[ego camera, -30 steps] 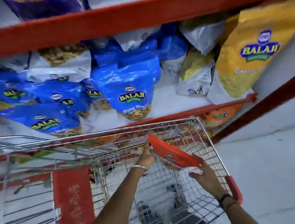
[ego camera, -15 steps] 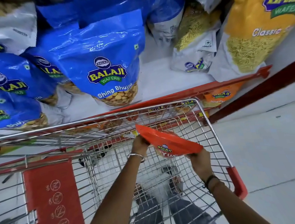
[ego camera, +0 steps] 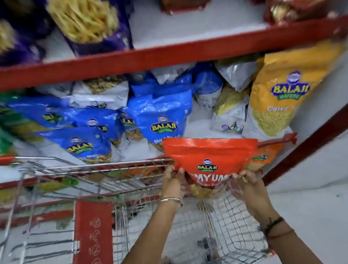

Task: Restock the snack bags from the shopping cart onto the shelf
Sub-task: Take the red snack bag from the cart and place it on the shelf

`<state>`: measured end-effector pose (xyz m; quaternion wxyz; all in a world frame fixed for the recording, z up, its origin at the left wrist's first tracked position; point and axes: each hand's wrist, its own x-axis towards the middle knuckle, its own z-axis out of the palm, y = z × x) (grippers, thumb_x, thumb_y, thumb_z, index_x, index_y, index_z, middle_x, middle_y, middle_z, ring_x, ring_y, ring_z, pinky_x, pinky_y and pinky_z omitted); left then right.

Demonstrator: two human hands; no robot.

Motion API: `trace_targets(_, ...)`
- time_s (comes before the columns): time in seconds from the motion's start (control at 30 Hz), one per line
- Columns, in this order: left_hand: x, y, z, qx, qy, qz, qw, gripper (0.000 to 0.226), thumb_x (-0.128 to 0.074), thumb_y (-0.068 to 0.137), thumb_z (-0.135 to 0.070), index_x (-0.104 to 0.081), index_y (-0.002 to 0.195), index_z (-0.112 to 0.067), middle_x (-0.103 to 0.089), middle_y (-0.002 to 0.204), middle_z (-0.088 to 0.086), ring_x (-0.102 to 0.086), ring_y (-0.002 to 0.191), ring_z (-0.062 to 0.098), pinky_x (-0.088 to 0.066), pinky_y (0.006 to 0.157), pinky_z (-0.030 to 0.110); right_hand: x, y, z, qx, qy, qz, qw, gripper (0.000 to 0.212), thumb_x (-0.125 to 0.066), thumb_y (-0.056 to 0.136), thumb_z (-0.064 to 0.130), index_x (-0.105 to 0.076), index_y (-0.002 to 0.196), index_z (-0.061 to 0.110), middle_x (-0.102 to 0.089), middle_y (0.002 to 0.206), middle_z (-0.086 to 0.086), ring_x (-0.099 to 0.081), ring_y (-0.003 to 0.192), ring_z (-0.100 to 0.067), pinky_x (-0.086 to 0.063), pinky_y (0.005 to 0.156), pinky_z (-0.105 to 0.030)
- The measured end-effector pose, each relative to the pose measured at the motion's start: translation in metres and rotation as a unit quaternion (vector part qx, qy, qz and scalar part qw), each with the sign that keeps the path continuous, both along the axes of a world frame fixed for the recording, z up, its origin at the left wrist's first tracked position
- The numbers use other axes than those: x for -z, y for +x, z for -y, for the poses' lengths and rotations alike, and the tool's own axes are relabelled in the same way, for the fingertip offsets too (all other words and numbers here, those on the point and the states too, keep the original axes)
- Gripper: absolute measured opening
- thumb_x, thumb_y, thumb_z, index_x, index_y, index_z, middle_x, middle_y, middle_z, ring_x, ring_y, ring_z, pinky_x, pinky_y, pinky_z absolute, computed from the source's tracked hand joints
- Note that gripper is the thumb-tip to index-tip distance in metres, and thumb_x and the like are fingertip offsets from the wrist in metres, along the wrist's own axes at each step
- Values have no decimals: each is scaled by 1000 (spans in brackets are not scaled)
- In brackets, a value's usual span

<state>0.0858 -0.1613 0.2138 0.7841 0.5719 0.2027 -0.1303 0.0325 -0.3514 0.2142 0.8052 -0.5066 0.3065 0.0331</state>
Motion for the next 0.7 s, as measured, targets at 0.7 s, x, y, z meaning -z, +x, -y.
trace_targets(0.7, -333, 124, 4, 74, -98, 432, 893, 22, -45, 87, 2, -51, 89, -19, -65, 82, -5, -63, 78, 13, -57, 63, 49, -323, 141, 14, -9, -84, 452, 888, 24, -69, 67, 30, -47, 72, 21, -61, 72, 9, -60, 80, -10, -57, 72, -42)
